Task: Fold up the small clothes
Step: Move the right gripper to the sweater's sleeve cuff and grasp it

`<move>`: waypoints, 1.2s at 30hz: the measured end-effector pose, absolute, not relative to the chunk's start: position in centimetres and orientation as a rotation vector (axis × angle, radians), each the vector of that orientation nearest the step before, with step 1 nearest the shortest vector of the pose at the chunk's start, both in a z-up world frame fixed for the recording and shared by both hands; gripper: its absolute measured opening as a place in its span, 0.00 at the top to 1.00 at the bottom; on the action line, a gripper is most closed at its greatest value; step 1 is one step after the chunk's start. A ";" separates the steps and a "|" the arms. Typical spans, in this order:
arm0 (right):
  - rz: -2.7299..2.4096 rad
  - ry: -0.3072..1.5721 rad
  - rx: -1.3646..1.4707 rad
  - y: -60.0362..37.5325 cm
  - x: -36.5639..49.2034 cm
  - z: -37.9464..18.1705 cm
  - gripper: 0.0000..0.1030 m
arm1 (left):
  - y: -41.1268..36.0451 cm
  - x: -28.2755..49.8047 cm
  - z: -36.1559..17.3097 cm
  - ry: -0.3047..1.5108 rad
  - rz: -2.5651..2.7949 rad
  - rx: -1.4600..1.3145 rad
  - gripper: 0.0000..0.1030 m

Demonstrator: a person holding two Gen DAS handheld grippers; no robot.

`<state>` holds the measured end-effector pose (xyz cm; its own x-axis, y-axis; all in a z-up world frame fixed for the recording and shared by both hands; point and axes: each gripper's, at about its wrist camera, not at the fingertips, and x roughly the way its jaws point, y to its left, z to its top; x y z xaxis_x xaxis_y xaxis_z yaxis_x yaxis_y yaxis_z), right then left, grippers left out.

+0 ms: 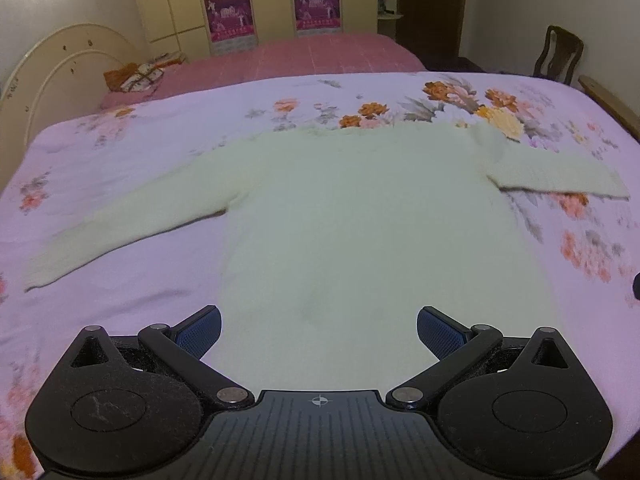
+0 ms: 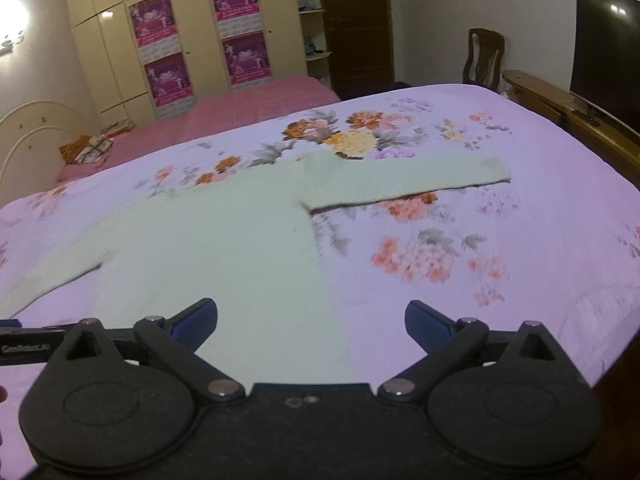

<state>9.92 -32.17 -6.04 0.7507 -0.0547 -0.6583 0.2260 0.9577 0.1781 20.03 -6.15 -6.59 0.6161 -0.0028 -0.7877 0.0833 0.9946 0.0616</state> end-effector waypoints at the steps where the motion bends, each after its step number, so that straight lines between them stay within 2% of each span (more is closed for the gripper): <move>1: -0.159 0.712 0.257 -32.6 10.6 -6.3 0.08 | -6.4 20.8 -6.8 0.907 -0.050 0.087 0.00; 8: -0.170 0.735 0.262 -36.3 16.1 -7.9 0.12 | -9.4 26.5 -7.5 0.884 -0.038 0.072 0.00; 13: -0.162 0.746 0.299 -39.5 19.8 -9.5 0.26 | -11.2 30.8 -8.9 0.910 -0.039 0.045 0.00; 22: -0.252 0.786 0.347 -46.5 26.0 -13.3 0.33 | -14.7 37.3 -12.3 0.922 -0.004 0.050 0.00; 24: -0.287 0.797 0.389 -48.7 27.1 -14.2 0.38 | -15.3 38.2 -12.8 0.921 -0.001 0.055 0.00; 36: -0.439 0.845 0.499 -57.4 31.4 -19.2 0.48 | -16.6 40.5 -15.2 0.921 0.018 0.120 0.00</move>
<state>31.35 -57.42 -19.22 0.5886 -0.1684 -0.7907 0.5508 0.7995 0.2397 40.55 -16.56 -15.20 0.6052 0.0667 -0.7933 0.0363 0.9931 0.1112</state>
